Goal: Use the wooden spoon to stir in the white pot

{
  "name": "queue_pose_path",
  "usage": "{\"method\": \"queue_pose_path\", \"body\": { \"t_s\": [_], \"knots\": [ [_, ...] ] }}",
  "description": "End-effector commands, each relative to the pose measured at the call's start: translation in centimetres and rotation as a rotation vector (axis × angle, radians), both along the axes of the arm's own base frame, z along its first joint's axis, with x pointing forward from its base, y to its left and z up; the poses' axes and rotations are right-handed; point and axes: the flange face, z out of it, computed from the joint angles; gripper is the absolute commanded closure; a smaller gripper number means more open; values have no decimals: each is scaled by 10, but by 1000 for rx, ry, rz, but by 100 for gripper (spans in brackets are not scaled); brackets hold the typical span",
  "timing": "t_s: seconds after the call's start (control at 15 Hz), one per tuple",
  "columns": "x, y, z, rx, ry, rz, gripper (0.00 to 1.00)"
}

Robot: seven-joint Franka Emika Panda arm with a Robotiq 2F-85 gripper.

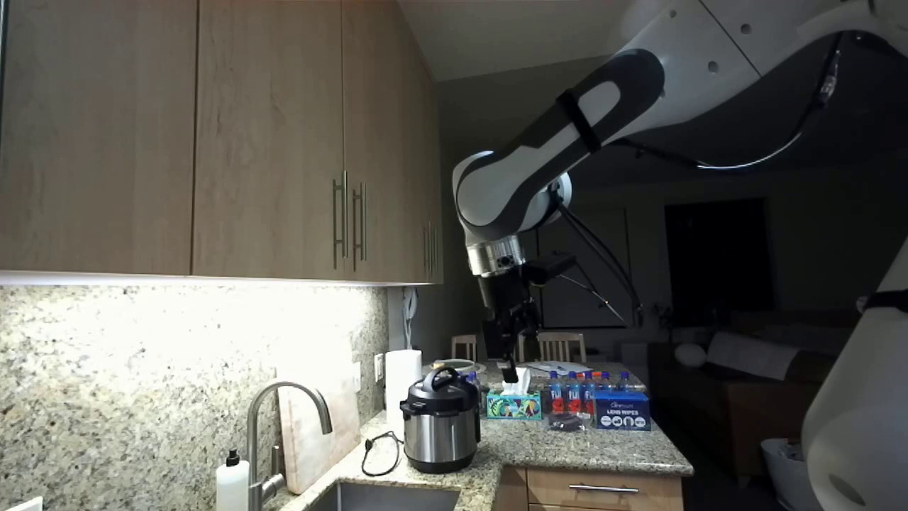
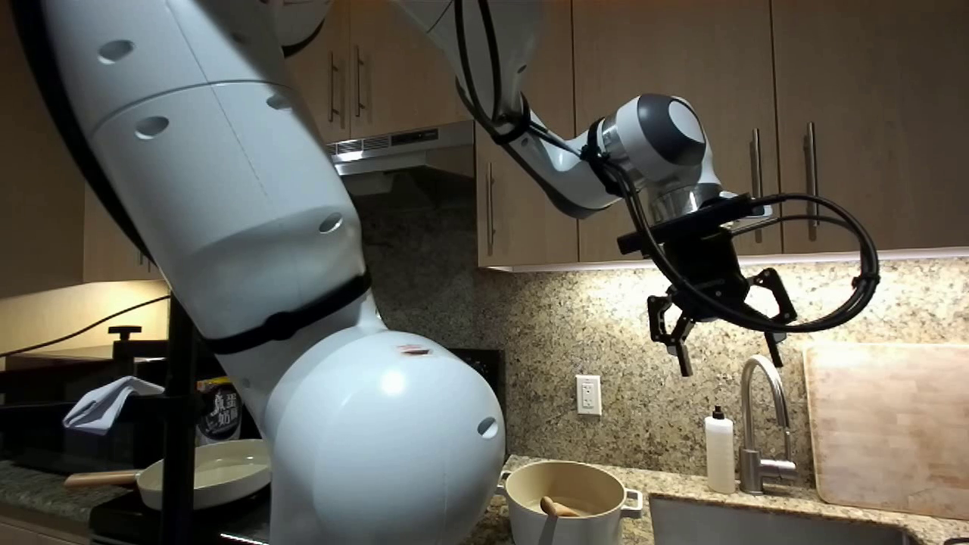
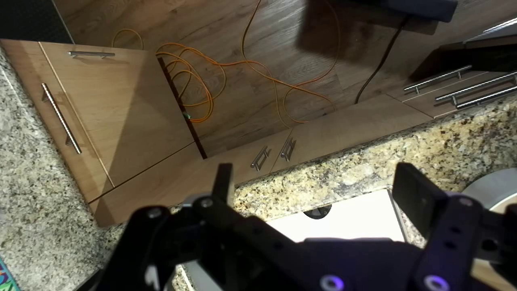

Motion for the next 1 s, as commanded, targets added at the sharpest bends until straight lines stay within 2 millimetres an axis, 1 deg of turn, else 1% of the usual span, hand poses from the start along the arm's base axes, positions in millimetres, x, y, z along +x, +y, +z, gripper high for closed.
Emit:
{"method": "queue_pose_path", "body": {
  "t_s": [0.0,0.13,0.2,0.27,0.4,0.47,0.53,0.67,0.73,0.93],
  "knots": [
    [8,-1,3,-31,-10,32,0],
    [17,11,2,-41,11,95,0],
    [24,23,-5,-51,34,167,0],
    [27,29,-9,-60,42,213,0],
    [38,51,-18,-43,46,313,0],
    [40,63,-20,-48,33,357,0],
    [45,72,-23,-35,20,392,0],
    [57,96,-26,-1,-26,490,0],
    [62,112,-28,14,-43,533,0],
    [79,149,-43,68,-51,577,0]
  ]
}}
